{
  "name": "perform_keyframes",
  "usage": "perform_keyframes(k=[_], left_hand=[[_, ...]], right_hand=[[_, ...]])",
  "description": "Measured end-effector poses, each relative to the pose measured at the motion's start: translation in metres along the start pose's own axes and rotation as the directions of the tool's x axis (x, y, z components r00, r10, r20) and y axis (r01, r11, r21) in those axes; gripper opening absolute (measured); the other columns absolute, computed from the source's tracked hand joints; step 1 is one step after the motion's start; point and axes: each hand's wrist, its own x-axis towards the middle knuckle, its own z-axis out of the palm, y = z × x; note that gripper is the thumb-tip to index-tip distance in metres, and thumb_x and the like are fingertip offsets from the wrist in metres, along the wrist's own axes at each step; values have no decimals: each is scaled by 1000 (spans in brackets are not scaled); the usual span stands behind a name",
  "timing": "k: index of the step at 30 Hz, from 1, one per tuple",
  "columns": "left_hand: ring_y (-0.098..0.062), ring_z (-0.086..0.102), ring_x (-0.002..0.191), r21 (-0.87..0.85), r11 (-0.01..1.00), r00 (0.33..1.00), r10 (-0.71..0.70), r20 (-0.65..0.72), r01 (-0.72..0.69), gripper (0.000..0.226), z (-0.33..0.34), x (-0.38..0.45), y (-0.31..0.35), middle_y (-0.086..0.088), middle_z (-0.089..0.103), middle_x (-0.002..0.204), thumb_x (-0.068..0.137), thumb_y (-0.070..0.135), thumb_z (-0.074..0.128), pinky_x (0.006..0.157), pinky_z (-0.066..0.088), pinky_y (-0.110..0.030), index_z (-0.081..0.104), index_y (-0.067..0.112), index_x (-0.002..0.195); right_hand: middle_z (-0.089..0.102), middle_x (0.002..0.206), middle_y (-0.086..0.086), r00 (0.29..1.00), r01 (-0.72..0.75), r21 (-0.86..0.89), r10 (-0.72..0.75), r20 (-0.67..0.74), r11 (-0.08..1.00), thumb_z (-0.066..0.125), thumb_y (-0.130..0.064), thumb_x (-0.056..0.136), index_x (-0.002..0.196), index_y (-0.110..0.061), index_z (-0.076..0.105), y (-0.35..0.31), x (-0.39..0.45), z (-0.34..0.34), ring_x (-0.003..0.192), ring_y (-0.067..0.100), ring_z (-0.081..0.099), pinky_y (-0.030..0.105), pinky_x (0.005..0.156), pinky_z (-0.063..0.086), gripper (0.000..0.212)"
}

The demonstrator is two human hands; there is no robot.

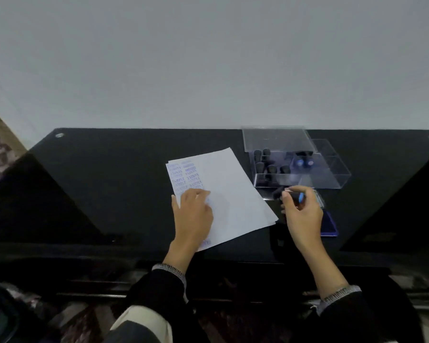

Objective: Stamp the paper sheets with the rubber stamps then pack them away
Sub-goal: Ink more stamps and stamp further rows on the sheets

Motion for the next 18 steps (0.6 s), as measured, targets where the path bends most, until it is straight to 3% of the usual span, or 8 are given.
perform_keyframes(k=[3, 6, 8, 11, 13, 16, 18], left_hand=[[-16, 47, 122, -206, 967, 987, 161, 23, -153, 32, 26, -9, 49, 4, 56, 130, 95, 16, 50, 113, 26, -36, 61, 21, 125], [-15, 49, 118, -326, 901, 938, 333, 95, -287, 32, 47, -17, 91, 5, 58, 126, 94, 20, 53, 104, 35, -27, 62, 19, 124], [-14, 47, 121, -323, 876, 899, 416, 132, -358, 35, 57, -21, 110, 6, 57, 127, 93, 26, 56, 105, 34, -25, 60, 19, 127], [-15, 38, 130, -266, 867, 865, 473, 169, -422, 48, 70, -25, 119, 7, 51, 134, 90, 38, 57, 111, 26, -26, 53, 20, 134], [-15, 33, 135, -237, 868, 859, 480, 176, -436, 57, 74, -26, 118, 7, 45, 140, 89, 43, 57, 114, 22, -27, 47, 19, 139], [-14, 29, 135, -219, 874, 857, 475, 201, -433, 68, 75, -26, 116, 7, 37, 147, 86, 47, 57, 115, 21, -29, 38, 18, 145], [-13, 29, 136, -205, 874, 849, 480, 219, -441, 72, 75, -26, 116, 7, 34, 149, 84, 48, 58, 117, 19, -30, 35, 18, 146]], right_hand=[[65, 90, 4, 1000, -9, -139, 6, -23, 990, 60, -26, 87, 90, -38, 57, 11, 13, -43, 84, 28, 64, 50, 79, 53, 13], [64, 83, 1, 1000, -10, -238, 6, -18, 971, 62, -18, 86, 87, -32, 58, 18, 19, -77, 80, 25, 64, 48, 79, 54, 15], [59, 78, -4, 1000, 8, -302, -4, 13, 953, 63, -15, 87, 91, -25, 58, 19, 18, -92, 80, 23, 62, 39, 79, 52, 11], [48, 73, -12, 996, 64, -405, -35, 79, 912, 64, -13, 87, 97, -16, 61, 20, 18, -101, 78, 15, 52, 17, 66, 33, 10], [50, 74, -10, 989, 100, -446, -39, 143, 889, 64, -11, 87, 96, -15, 61, 20, 17, -100, 76, 12, 49, 15, 60, 29, 10], [57, 84, -1, 970, 127, -473, -10, 243, 872, 63, -13, 88, 93, -20, 57, 19, 18, -93, 73, 2, 50, 9, 58, 36, 11], [54, 82, -4, 953, 154, -492, 2, 302, 857, 63, -12, 88, 93, -18, 56, 16, 17, -88, 72, 2, 50, 9, 56, 38, 10]])
